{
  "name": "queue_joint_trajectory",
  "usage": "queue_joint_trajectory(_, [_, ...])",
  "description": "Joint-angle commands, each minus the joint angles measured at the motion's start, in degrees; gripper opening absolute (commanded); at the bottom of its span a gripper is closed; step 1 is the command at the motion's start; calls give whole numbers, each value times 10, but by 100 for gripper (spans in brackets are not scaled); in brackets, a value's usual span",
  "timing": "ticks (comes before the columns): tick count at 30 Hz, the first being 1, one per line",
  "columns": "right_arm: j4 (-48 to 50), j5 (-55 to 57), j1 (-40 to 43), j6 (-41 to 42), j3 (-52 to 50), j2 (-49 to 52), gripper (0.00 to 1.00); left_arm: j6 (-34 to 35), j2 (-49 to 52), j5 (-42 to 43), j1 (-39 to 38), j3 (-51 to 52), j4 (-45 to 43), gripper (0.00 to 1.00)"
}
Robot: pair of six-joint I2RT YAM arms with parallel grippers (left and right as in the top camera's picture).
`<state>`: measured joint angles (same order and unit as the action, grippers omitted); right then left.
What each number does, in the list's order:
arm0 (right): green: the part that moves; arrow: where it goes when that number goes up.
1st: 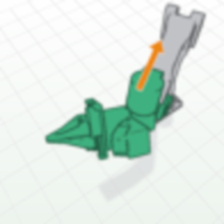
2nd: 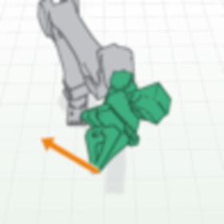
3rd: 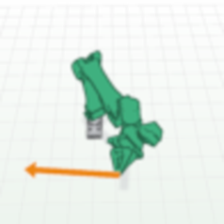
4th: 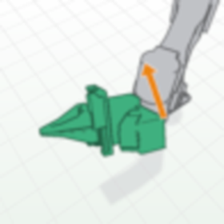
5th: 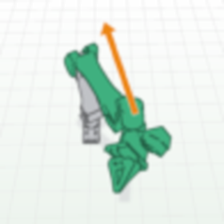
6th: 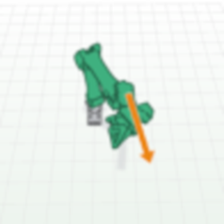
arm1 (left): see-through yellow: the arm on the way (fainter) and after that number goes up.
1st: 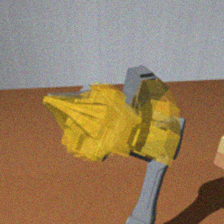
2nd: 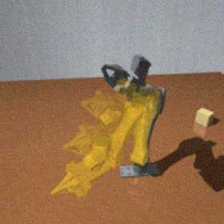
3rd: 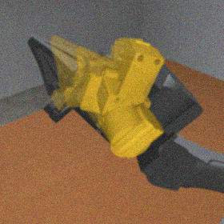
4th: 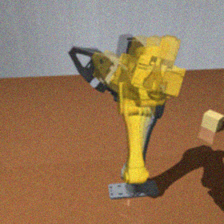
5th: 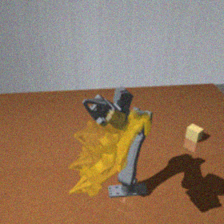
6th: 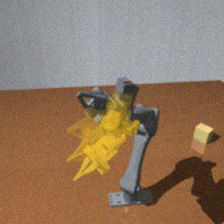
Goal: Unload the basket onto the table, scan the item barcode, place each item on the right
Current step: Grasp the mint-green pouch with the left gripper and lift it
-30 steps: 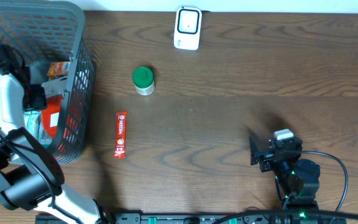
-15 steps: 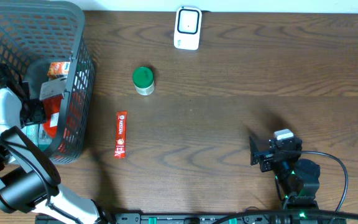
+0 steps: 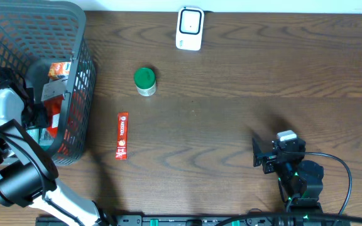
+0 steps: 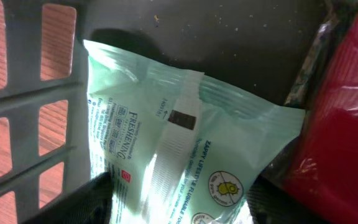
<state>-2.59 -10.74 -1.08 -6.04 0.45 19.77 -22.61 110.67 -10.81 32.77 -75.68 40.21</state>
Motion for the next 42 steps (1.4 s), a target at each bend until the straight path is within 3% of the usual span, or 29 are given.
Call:
queue_joint_trajectory(1, [-2,2,-4,8,-1,1,99,2,41,13,-4,14,2,56])
queue_joint_trajectory(6, [-3,2,-4,8,-1,1,99,9,42,13,-4,14,-3,31])
queue_joint_trajectory(18, [-4,2,-4,8,-1,1,99,19,15,13,-4,1,-5,29])
queue_joint_trajectory(22, [-4,2,-4,8,-1,1,99,22,-29,13,-4,-5,-9,8])
queue_joint_trajectory(42, [-2,2,-4,8,-1,1,99,45,-139,14,-8,-5,-33,8])
